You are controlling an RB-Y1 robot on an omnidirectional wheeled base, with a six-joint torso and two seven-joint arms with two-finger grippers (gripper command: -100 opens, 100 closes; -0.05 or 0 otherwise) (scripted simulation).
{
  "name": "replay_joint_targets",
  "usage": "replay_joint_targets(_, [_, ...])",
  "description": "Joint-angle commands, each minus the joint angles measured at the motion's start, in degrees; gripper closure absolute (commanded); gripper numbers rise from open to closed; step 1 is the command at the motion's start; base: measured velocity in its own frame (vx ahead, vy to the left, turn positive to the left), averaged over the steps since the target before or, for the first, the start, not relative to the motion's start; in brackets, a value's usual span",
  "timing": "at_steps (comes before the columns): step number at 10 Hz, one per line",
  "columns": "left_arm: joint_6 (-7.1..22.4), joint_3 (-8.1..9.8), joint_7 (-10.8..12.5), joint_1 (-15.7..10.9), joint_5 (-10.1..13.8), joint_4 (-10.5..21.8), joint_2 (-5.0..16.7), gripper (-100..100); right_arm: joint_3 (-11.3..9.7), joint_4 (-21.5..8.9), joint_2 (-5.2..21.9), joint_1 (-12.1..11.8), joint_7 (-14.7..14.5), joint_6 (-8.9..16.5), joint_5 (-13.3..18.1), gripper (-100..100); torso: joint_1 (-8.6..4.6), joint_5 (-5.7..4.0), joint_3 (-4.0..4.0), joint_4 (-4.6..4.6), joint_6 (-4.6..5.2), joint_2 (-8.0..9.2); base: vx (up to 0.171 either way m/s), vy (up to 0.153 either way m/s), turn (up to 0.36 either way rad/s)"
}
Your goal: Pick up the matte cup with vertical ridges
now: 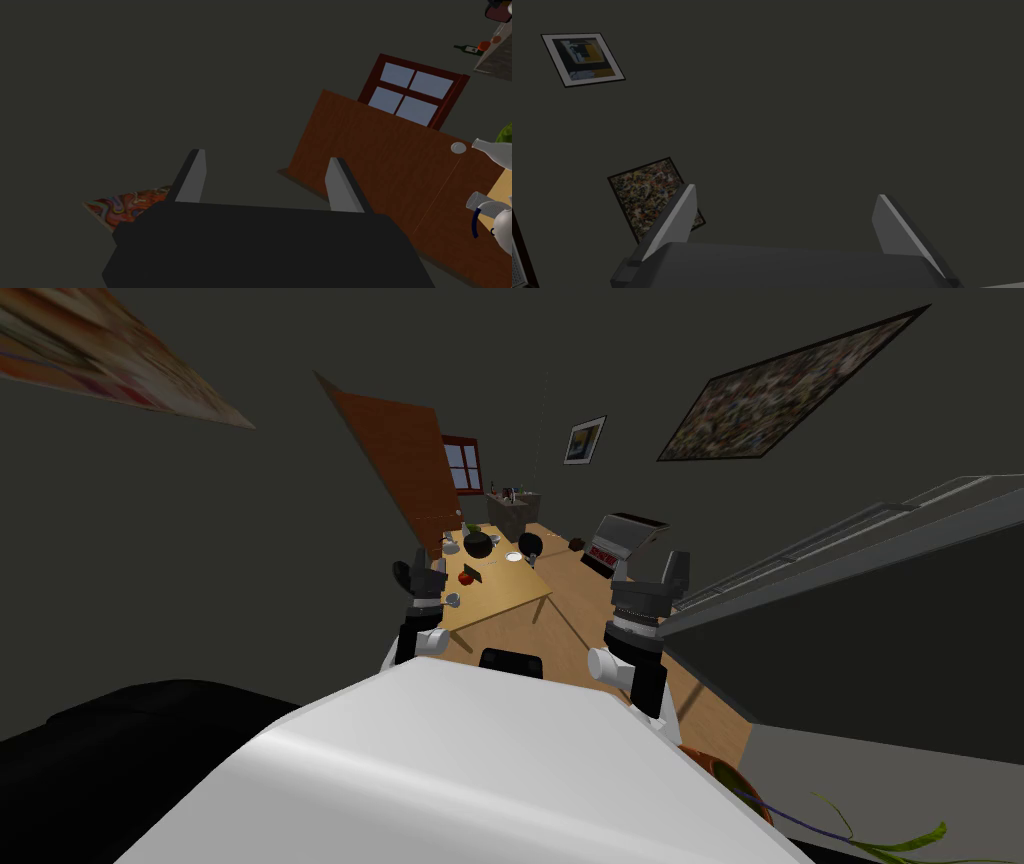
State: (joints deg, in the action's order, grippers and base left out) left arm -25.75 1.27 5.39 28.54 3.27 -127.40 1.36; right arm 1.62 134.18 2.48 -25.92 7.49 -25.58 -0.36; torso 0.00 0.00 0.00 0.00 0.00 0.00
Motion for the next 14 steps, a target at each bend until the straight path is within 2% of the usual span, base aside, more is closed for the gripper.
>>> replay_joint_targets(1, [1.81,0.22,-0.36,-1.0,0.75,1.18,2.32,-100,0.0,0.0,0.0,0.0,0.0,0.0,0.0,0,0.0,0.0,0.0,0.0,0.0,0.0,-0.009,-0.01,-0.002])
replay_joint_targets(4, [6.07,0.76,-1.26,-3.4,2.6,3.87,5.48,-100,0.0,0.0,0.0,0.0,0.0,0.0,0.0,0,-0.06,-0.01,0.04,0.01,0.0,0.07,-0.024,-0.023,0.001])
replay_joint_targets(7, [11.34,1.56,-2.63,-6.89,5.33,7.6,8.55,-100,0.0,0.0,0.0,0.0,0.0,0.0,0.0,0,-0.07,-0.01,0.05,0.02,0.01,0.1,-0.032,-0.032,0.005])
replay_joint_targets(8, [12.13,1.56,-2.63,-6.89,5.33,7.6,8.55,-100,0.0,0.0,0.0,0.0,0.0,0.0,0.0,0,-0.13,-0.03,0.06,0.02,0.0,0.11,-0.024,-0.036,0.004])
replay_joint_targets(10, [15.76,2.21,-3.74,-9.65,7.51,10.44,10.53,-100,0.0,0.0,0.0,0.0,0.0,0.0,0.0,0,-0.11,-0.02,0.04,0.02,0.01,0.07,-0.027,-0.029,0.007])
replay_joint_targets(11, [16.9,2.21,-3.74,-9.65,7.51,10.44,10.53,-100,0.0,0.0,0.0,0.0,0.0,0.0,0.0,0,-0.09,-0.02,0.05,0.02,0.0,0.09,-0.022,-0.021,0.003])
replay_joint_targets(12, [18.99,2.55,-4.33,-11.12,8.67,11.93,11.51,-100,0.0,0.0,0.0,0.0,0.0,0.0,0.0,0,-0.08,-0.02,0.04,0.02,0.0,0.07,-0.024,-0.03,0.003])
replay_joint_targets(13, [19.45,2.55,-4.33,-11.12,8.67,11.93,11.51,-100,0.0,0.0,0.0,0.0,0.0,0.0,0.0,0,-0.1,-0.02,0.04,0.02,0.0,0.08,-0.017,-0.022,0.004])
replay_joint_targets(14, [21.55,2.91,-4.94,-12.62,9.85,13.45,12.49,-100,0.0,0.0,0.0,0.0,0.0,0.0,0.0,0,-0.08,-0.02,0.03,0.01,0.0,0.06,-0.02,-0.018,0.004])
